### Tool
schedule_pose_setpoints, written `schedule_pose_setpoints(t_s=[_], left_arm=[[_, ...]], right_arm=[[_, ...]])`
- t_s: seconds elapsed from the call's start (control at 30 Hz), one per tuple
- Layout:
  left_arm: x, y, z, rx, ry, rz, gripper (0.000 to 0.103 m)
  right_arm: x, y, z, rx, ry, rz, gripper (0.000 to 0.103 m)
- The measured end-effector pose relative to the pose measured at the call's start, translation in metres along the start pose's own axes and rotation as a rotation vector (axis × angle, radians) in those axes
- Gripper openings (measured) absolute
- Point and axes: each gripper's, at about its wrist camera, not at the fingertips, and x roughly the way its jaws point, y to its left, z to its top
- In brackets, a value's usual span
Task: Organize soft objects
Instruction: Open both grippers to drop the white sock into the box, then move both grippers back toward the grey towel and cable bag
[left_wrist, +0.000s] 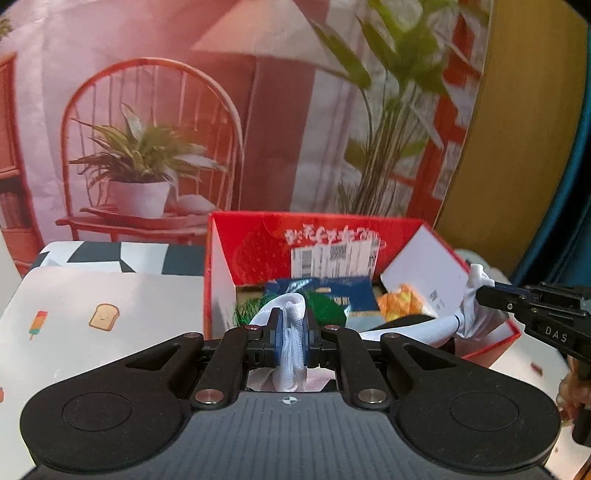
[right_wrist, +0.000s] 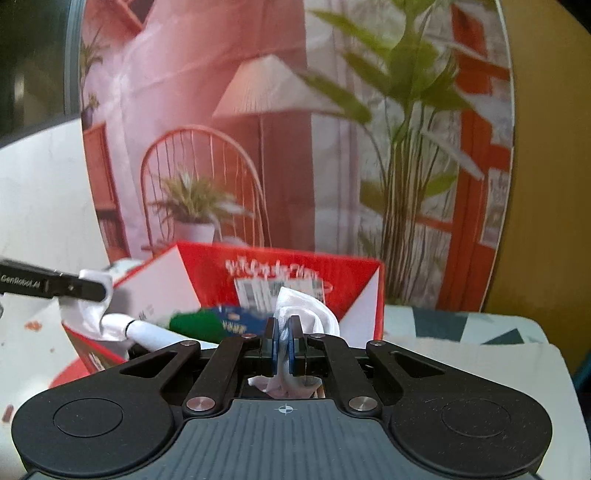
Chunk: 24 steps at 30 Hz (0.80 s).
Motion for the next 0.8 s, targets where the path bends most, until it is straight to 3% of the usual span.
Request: schedule_pose_setpoints(t_s=[0.23,0.27,0.37,0.5,0.57,0.7,0.77,0.8], left_arm=[[0.016,-0.006,-0.007,0.078,0.03,-0.007,0.014],[0.014,-0.007,-0.007,0.098,0.021,-0.004,0.02],[0.008,-0.006,-0.008,0.102,0.008,-0.012,0.052],[-0.004,-0.005,-0.008,0.084,-0.015,-0.029,0.057],[-0.014,-0.006,-0.012,0.084,-0.032,-0.035,0.063],[-0.038,-0.008,-0.025,0.088,-0.065,-0.042,0.077],[-0.048,-0.008,-0.034,0.082,-0.071,-0.043,0.081],[-0.053,-0.008,-0.038,0.077,-0.073,-0.045,0.084]], right_arm=[[0.015,-0.001,-0.01,-0.002,0.038,-0.012,0.006],[0.014,-0.002,-0.011,0.0,0.032,-0.014,0.009],[0.007,-0.001,-0.013,0.001,-0.009,-0.012,0.021],[-0.004,0.005,-0.014,0.0,-0.036,-0.009,0.033],[-0.011,0.01,-0.014,0.003,-0.046,-0.002,0.05],[-0.028,0.026,-0.021,-0.015,-0.062,0.016,0.073],[-0.036,0.034,-0.027,-0.014,-0.07,0.026,0.091],[-0.04,0.038,-0.031,-0.01,-0.073,0.033,0.094]])
